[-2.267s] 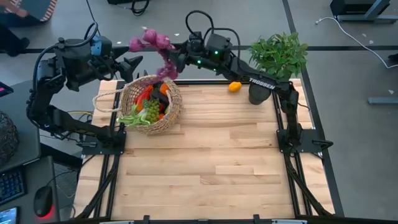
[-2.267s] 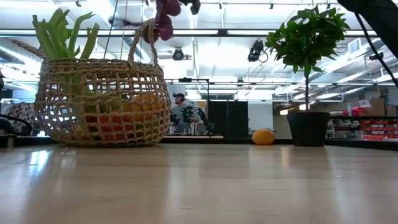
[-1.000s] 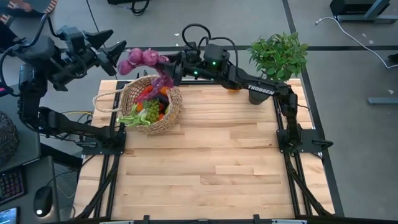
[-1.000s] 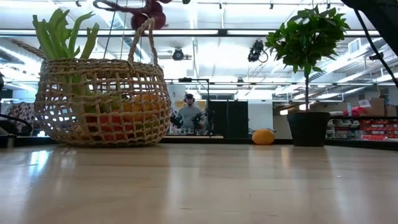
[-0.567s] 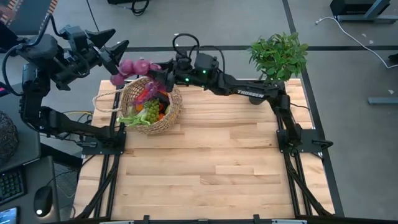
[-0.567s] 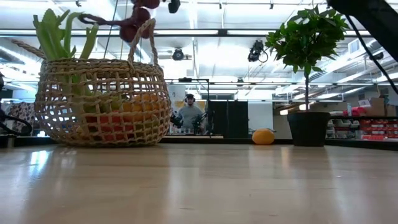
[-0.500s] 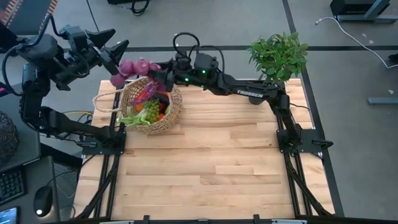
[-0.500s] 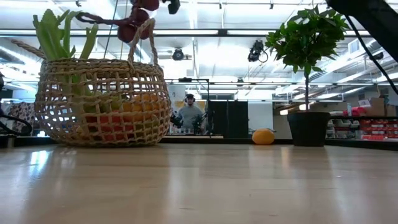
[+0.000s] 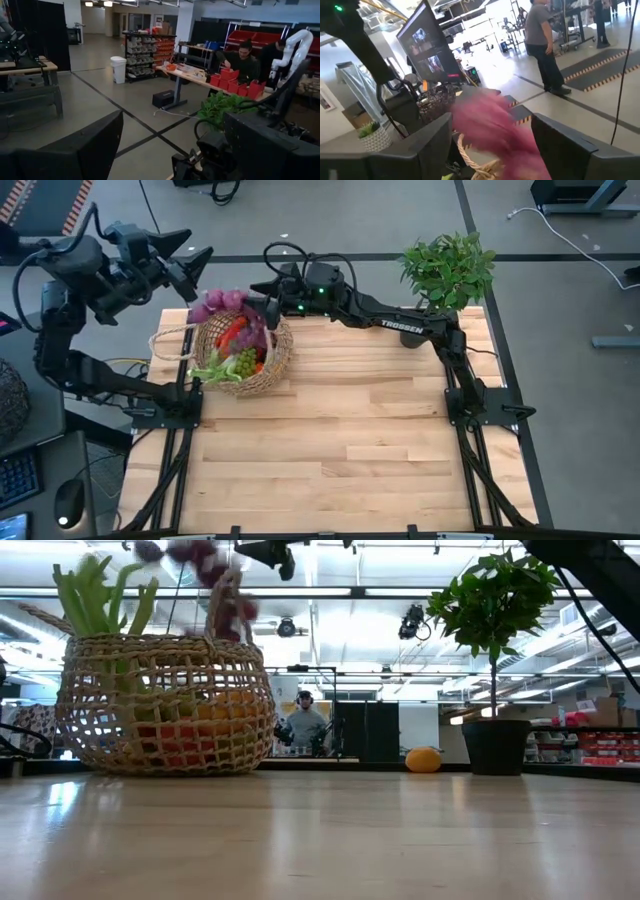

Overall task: Build produce basket
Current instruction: Put the purple garlic into the brown basket, then put the yellow lemon into the brown basket

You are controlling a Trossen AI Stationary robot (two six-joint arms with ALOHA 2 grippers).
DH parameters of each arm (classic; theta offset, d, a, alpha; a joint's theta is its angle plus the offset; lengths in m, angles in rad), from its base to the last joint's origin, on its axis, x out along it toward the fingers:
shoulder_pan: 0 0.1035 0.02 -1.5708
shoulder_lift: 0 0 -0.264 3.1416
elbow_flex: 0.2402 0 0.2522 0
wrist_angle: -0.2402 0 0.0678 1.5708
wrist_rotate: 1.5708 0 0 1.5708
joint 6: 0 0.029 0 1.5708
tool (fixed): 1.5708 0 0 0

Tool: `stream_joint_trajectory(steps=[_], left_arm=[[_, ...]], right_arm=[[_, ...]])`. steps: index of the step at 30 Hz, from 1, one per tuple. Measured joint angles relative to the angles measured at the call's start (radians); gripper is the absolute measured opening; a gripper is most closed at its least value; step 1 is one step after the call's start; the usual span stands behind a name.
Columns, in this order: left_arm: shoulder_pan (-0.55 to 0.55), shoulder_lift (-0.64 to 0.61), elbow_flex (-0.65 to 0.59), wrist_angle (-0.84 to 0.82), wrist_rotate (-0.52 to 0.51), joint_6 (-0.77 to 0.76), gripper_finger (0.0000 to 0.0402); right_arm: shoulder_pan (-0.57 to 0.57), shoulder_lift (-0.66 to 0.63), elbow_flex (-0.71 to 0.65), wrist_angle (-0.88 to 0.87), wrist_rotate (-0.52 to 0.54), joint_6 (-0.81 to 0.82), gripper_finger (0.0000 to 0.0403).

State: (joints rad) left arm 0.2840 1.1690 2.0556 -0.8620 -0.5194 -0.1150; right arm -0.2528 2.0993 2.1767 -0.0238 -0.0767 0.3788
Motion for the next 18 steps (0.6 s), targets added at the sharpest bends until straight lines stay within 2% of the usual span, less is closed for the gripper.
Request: stream_joint_trajectory(steps=[8, 11, 15, 18], left_arm=[[0.000, 0.009, 0.000, -0.004, 0.000, 0.005, 0.0345], [0.000, 0.009, 0.000, -0.004, 0.000, 0.005, 0.0346], [0.000, 0.006, 0.000, -0.021, 0.000, 0.005, 0.0346], [0.000, 0.006, 0.000, -0.056, 0.000, -0.004, 0.0346]], right_arm=[[-0.013, -0.002, 0.000, -0.029, 0.003, 0.002, 0.0313], [-0.026, -0.019, 0.000, -0.062, 0.039, -0.020, 0.0317], [-0.061, -0.073, 0.000, -0.206, 0.128, -0.041, 0.0318], [-0.102, -0.096, 0.003, -0.384, 0.145, -0.039, 0.0318]])
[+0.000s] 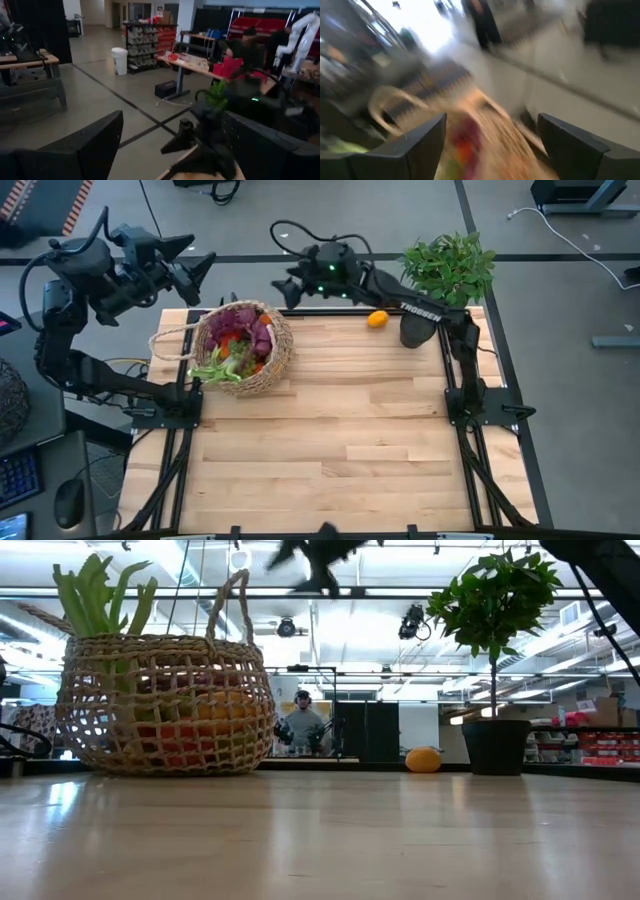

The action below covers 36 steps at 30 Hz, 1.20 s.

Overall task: Build produce basket
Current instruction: Put the yellow lemon into the brown basket

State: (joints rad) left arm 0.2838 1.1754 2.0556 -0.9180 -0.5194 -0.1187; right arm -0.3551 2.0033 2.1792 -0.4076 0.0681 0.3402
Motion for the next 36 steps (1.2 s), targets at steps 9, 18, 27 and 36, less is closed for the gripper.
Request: stream_joint_trajectory(steps=[9, 18, 27, 36], left_arm=[[0.000, 0.013, 0.000, -0.024, 0.001, -0.094, 0.0346], [0.000, 0.052, 0.000, -0.048, 0.034, -0.219, 0.0346], [-0.008, 0.063, 0.000, -0.052, 0.062, -0.240, 0.0346], [-0.008, 0.062, 0.000, -0.053, 0.061, -0.243, 0.0346]], right_arm=[[-0.100, -0.007, -0.003, -0.470, 0.064, 0.091, 0.0313], [-0.159, 0.004, -0.055, -0.642, 0.110, 0.024, 0.0314], [-0.209, 0.008, -0.239, -0.721, 0.095, -0.002, 0.0317], [-0.246, 0.008, -0.424, -0.721, 0.122, 0.002, 0.0363]])
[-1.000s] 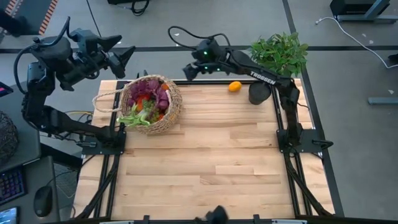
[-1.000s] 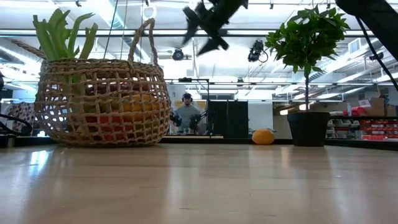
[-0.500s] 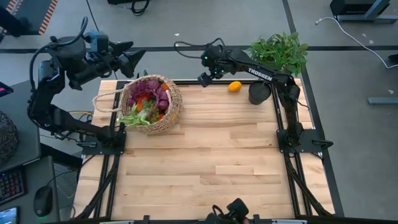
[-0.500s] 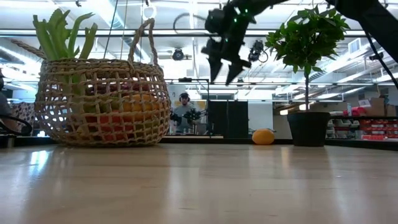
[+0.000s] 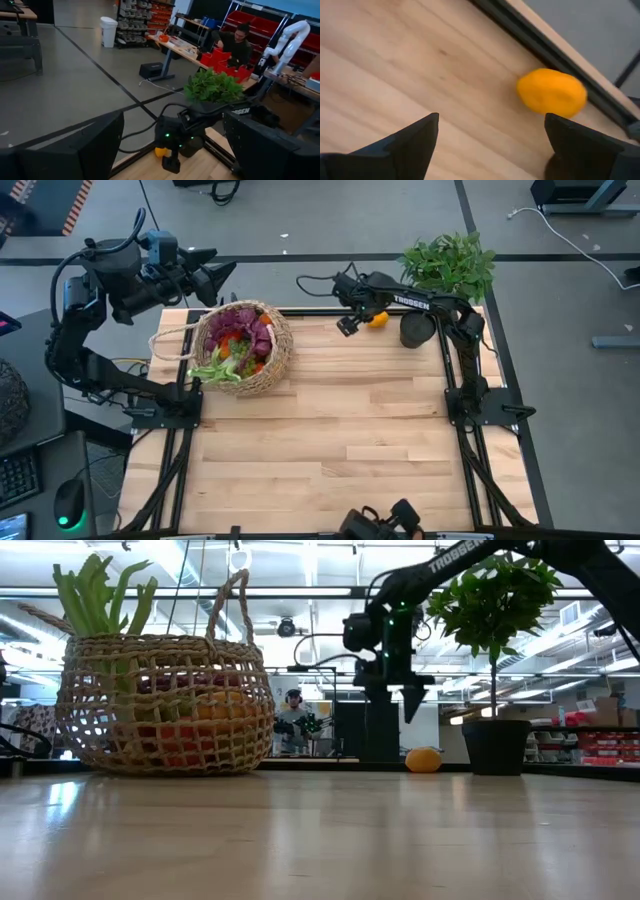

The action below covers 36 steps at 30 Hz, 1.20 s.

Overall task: Build produce basket
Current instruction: Put the yellow lemon into the brown basket

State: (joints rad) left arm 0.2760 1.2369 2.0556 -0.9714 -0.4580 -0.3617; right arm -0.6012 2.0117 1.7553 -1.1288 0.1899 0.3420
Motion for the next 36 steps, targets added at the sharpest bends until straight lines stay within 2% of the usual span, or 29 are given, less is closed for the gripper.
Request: stream_joint_trajectory(steps=[6, 18, 27, 36], left_arm=[[0.000, 0.000, 0.000, 0.000, 0.000, -0.020, 0.0346], [0.000, 0.025, 0.000, -0.012, 0.018, -0.072, 0.0346], [0.000, 0.067, 0.000, -0.014, 0.019, -0.100, 0.0346], [0.000, 0.094, 0.000, -0.017, 0.019, -0.100, 0.0346]], right_arm=[[-0.015, 0.000, -0.061, 0.036, 0.096, -0.037, 0.0397], [-0.077, 0.000, -0.144, 0.104, 0.137, -0.084, 0.0397], [-0.154, -0.001, -0.201, 0.130, 0.117, -0.092, 0.0398], [-0.195, -0.001, -0.213, 0.271, 0.052, -0.110, 0.0398]])
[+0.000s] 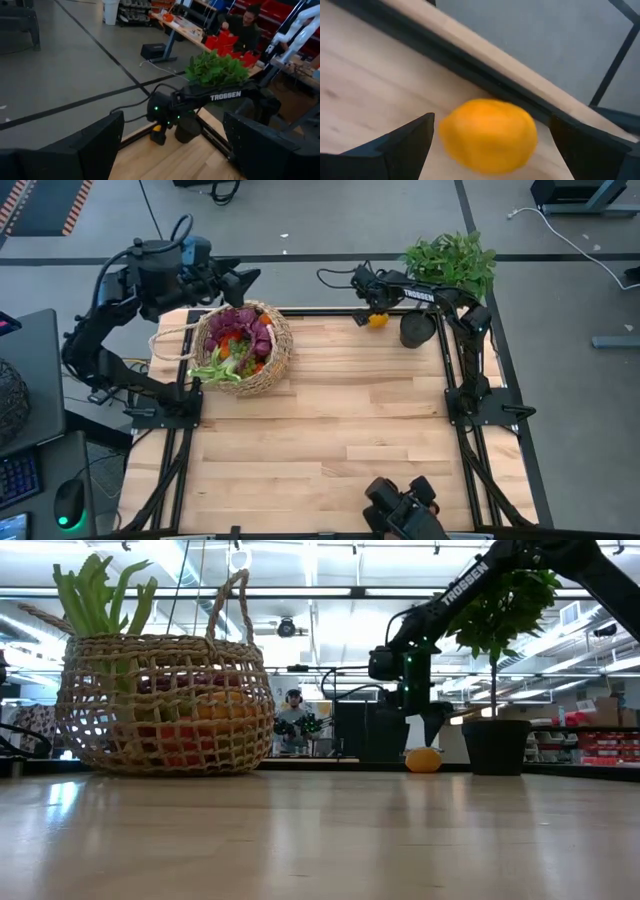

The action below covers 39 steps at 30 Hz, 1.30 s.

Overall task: Build produce basket
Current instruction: Put the yellow lemon into the brown basket

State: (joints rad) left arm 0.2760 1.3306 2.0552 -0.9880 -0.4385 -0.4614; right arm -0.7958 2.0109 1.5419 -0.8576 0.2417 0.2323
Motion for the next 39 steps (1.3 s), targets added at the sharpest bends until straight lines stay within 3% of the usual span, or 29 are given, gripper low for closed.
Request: stream_joint_trajectory(steps=[25, 39], left_arm=[[0.000, 0.014, 0.000, -0.079, 0.044, -0.031, 0.0346], [-0.071, 0.013, 0.000, -0.155, 0.044, -0.053, 0.0346]], right_arm=[[-0.007, 0.000, -0.001, -0.037, -0.040, 0.220, 0.0396], [0.042, -0.003, -0.151, 0.011, 0.010, 0.213, 0.0396]])
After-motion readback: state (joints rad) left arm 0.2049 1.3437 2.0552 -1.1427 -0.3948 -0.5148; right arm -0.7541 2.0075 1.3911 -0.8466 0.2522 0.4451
